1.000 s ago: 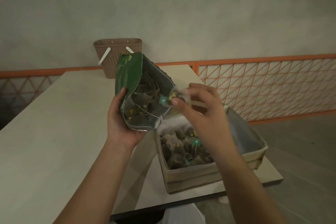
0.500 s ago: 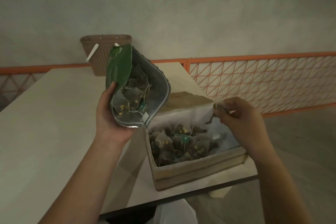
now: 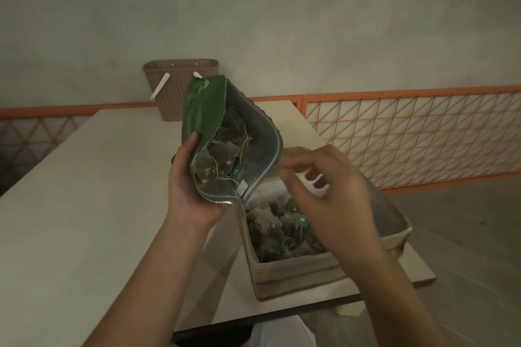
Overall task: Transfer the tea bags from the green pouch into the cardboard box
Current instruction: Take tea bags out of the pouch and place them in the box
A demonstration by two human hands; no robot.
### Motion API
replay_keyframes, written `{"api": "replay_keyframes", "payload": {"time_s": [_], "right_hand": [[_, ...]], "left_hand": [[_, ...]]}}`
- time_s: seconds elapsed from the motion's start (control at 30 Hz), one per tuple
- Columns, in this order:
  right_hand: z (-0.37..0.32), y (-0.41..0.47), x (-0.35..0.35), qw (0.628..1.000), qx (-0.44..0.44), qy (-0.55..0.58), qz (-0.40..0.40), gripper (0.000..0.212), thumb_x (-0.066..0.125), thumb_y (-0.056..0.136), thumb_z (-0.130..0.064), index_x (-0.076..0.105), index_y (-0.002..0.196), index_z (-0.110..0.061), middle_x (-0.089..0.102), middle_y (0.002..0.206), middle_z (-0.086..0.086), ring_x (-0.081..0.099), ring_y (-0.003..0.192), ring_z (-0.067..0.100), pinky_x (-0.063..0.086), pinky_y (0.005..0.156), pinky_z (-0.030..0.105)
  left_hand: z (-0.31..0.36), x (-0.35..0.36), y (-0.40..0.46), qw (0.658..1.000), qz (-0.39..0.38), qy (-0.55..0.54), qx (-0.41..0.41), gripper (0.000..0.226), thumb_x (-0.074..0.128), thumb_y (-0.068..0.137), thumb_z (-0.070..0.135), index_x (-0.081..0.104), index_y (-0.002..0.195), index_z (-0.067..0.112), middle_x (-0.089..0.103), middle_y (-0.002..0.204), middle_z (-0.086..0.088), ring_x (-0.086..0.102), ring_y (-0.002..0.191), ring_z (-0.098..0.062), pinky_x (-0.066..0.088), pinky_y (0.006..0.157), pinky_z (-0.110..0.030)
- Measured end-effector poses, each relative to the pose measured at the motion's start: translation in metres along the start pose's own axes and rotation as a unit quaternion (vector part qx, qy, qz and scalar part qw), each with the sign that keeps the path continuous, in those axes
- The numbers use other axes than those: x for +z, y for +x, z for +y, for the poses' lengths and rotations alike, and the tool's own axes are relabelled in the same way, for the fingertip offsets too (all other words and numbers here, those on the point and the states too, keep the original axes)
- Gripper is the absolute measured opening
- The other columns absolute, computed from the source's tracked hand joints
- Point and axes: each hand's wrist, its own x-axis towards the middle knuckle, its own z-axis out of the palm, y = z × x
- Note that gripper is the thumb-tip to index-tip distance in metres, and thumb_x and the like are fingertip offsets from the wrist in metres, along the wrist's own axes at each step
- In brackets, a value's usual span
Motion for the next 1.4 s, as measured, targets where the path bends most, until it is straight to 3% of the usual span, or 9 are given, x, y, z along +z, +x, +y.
{"api": "replay_keyframes", "payload": {"time_s": [0.2,0.37,0.6,0.77,0.83,1.0,1.17,1.3,1.4], "right_hand": [[-0.032,0.020,0.051,0.987,-0.129,-0.084,-0.044,0.016,0.064,0.087,-0.022,0.076,0.097,-0.019,0.069,0.090,-0.001,0.057,0.087,0.016,0.047,0.081,0.029],[-0.045,0.042,0.080,0.976,-0.116,-0.155,-0.095,0.024,0.055,0.093,-0.026,0.071,0.108,-0.016,0.067,0.105,0.006,0.059,0.098,0.025,0.047,0.092,0.040],[-0.041,0.040,0.085,0.974,-0.091,-0.144,-0.150,0.022,0.061,0.088,-0.028,0.070,0.107,-0.023,0.056,0.118,0.004,0.050,0.112,0.023,0.042,0.101,0.041],[-0.035,0.035,0.059,0.992,-0.035,0.035,-0.119,0.005,0.067,0.087,-0.017,0.063,0.091,-0.018,0.064,0.093,-0.005,0.061,0.089,0.009,0.055,0.078,0.025],[-0.033,0.032,0.043,0.988,0.005,0.116,-0.106,0.007,0.066,0.089,-0.016,0.060,0.092,-0.017,0.066,0.090,-0.007,0.063,0.084,0.005,0.055,0.072,0.018],[-0.014,0.029,-0.004,0.971,0.066,0.229,-0.016,0.009,0.067,0.090,-0.014,0.060,0.094,-0.011,0.070,0.092,0.005,0.070,0.087,0.019,0.058,0.079,0.037],[0.032,0.030,-0.041,0.977,0.125,0.172,0.016,0.010,0.068,0.089,-0.018,0.064,0.096,-0.012,0.071,0.092,0.003,0.068,0.085,0.021,0.055,0.072,0.029],[0.063,0.021,-0.054,0.983,0.176,0.048,-0.012,0.008,0.068,0.088,-0.018,0.068,0.095,-0.018,0.070,0.089,-0.004,0.063,0.075,-0.001,0.048,0.062,0.010],[0.078,0.009,-0.056,0.976,0.209,-0.003,-0.068,0.010,0.067,0.088,-0.018,0.069,0.096,-0.025,0.069,0.091,-0.005,0.063,0.082,0.006,0.045,0.063,0.011]], "left_hand": [[0.001,-0.001,-0.002,1.000,0.018,-0.010,-0.017,0.061,0.054,0.094,0.049,0.055,0.144,0.014,0.068,0.124,-0.010,0.068,0.107,-0.025,0.061,0.080,-0.032],[0.001,-0.003,-0.006,1.000,0.023,0.002,0.003,0.058,0.054,0.093,0.046,0.057,0.144,0.020,0.062,0.140,-0.006,0.059,0.131,-0.025,0.046,0.109,-0.036],[0.004,-0.005,-0.004,0.999,0.041,0.014,0.025,0.061,0.055,0.093,0.044,0.052,0.148,0.017,0.047,0.155,-0.007,0.046,0.143,-0.027,0.031,0.121,-0.039],[0.003,-0.002,-0.001,0.999,0.028,0.014,0.005,0.052,0.056,0.092,0.048,0.069,0.128,0.013,0.068,0.128,-0.011,0.068,0.112,-0.027,0.058,0.092,-0.035],[0.003,0.000,0.000,0.999,0.023,0.028,-0.003,0.060,0.057,0.090,0.050,0.061,0.139,0.014,0.059,0.144,-0.012,0.062,0.119,-0.028,0.055,0.094,-0.037],[-0.001,0.005,0.003,1.000,-0.020,0.006,-0.014,0.063,0.058,0.088,0.049,0.055,0.145,0.022,0.056,0.147,-0.010,0.063,0.116,-0.032,0.059,0.086,-0.041],[-0.003,0.003,0.007,0.999,-0.046,0.003,-0.030,0.058,0.050,0.098,0.050,0.049,0.150,0.024,0.046,0.156,-0.007,0.056,0.127,-0.032,0.057,0.091,-0.044],[-0.005,0.001,0.009,0.998,-0.051,0.004,-0.031,0.057,0.050,0.098,0.051,0.052,0.148,0.025,0.049,0.154,-0.007,0.054,0.132,-0.031,0.056,0.093,-0.044],[-0.006,-0.001,0.012,0.998,-0.049,0.010,-0.030,0.057,0.051,0.097,0.050,0.051,0.149,0.025,0.049,0.154,-0.007,0.047,0.141,-0.031,0.054,0.097,-0.046]]}}
